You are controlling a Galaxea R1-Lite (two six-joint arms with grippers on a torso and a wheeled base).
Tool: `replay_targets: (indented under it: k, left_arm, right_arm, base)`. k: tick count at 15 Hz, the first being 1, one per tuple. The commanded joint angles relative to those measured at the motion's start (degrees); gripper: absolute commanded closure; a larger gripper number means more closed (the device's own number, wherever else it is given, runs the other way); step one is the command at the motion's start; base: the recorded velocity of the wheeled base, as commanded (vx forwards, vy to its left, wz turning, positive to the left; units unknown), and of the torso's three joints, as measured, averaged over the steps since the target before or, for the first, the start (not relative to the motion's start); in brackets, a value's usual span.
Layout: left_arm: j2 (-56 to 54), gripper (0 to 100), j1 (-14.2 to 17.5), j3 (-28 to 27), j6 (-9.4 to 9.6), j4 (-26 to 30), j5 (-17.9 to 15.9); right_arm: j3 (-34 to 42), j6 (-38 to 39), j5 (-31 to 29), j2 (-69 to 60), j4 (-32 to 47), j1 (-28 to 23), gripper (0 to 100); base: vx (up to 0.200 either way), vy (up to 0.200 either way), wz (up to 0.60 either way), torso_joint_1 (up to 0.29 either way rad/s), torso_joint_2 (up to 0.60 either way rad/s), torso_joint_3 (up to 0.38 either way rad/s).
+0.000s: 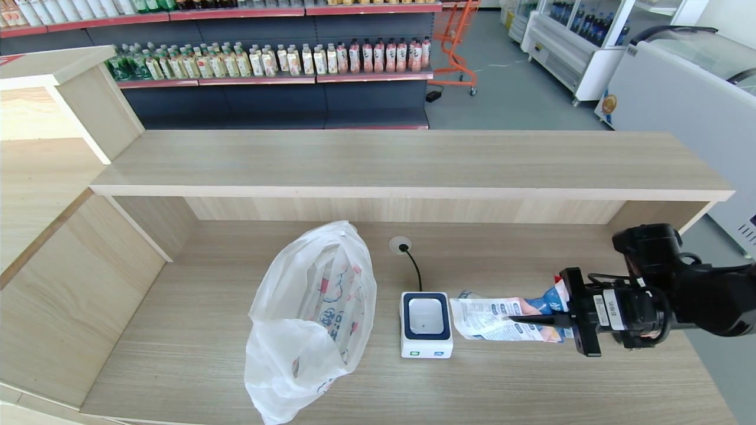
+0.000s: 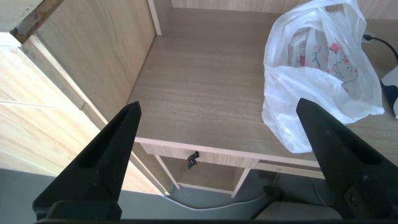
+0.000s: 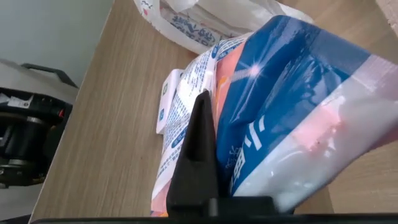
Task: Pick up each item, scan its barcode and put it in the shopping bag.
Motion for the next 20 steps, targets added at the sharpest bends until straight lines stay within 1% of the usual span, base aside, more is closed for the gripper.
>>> replay_targets:
  k: [1,4,6,8,11,13,17,20]
  left_arm:
    - [0.1,0,0.0,0.0,0.00,0.0,0.1]
    - [0.1,0,0.0,0.0,0.00,0.0,0.1]
    - [0.1,0,0.0,0.0,0.00,0.0,0.1]
    - [0.0,0,0.0,0.0,0.00,0.0,0.1]
    - [0.1,0,0.0,0.0,0.00,0.0,0.1]
    - [0.1,0,0.0,0.0,0.00,0.0,0.1]
    - [0.1,0,0.0,0.0,0.00,0.0,0.1]
    - [0.1,0,0.0,0.0,0.00,0.0,0.1]
  right_arm:
    - [-1.0,-0.6,-0.2,3.0,0.0,0.5,100]
    - [-1.8,-0.7,-0.5,4.2,-0.3,2.4,100]
    - [-3.4,-0.4,-1.7,5.8,-1.8,3.4,100]
    - [-4.9,-0.5,-2.0,7.6,-2.2,3.5,100]
    - [-8.1,-0.7,-2.2,9.7,-2.2,4.7,100]
    - [-11.0,-0.4,-2.6,11.1,-3.0,7.0,100]
    - [-13.4,0.6,-2.6,13.4,-3.0,8.0,100]
    - [-17.8,1.7,-2.6,16.4,-3.0,10.2,100]
  base:
    - [0.000,0.000,0.00,0.000,0.00,0.000]
    - [0.000,0.000,0.00,0.000,0.00,0.000]
    - [0.000,0.000,0.00,0.000,0.00,0.000]
    - [0.000,0.000,0.00,0.000,0.00,0.000]
    - [0.000,0.000,0.00,0.000,0.00,0.000]
    - [0.000,0.000,0.00,0.000,0.00,0.000]
    - [0.000,0.000,0.00,0.000,0.00,0.000]
    - [0.000,0.000,0.00,0.000,0.00,0.000]
